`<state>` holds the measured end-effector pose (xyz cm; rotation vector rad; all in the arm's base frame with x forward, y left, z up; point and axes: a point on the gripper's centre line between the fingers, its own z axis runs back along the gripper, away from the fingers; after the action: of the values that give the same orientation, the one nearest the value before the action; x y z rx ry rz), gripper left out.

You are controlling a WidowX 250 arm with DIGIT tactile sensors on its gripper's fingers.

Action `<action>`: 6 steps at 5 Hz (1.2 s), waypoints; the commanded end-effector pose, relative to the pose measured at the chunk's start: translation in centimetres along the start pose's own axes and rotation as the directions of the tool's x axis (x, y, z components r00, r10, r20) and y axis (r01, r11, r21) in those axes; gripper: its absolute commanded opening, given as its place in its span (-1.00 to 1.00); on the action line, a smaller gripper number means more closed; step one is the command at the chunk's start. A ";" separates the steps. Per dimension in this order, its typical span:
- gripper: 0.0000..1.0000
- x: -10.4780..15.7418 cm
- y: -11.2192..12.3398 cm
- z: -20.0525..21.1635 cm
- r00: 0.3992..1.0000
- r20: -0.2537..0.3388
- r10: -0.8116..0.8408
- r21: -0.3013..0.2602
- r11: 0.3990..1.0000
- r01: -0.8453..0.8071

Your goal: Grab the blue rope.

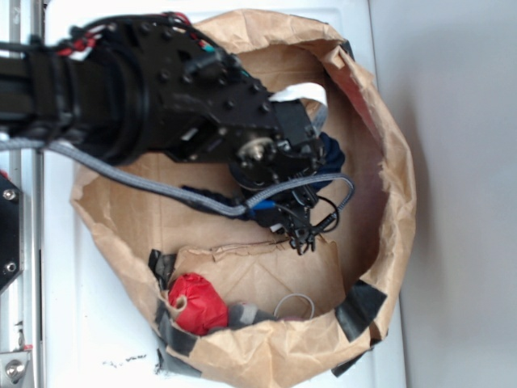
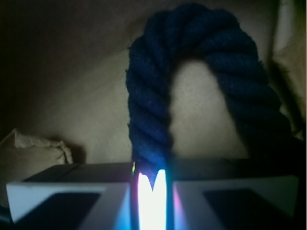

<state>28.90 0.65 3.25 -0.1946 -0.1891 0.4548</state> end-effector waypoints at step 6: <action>1.00 1.1 -0.6 4.6 0.996 0.080 0.036 -0.021 0.999 -0.035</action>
<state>28.35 1.73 6.43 -0.1937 -0.2108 0.5235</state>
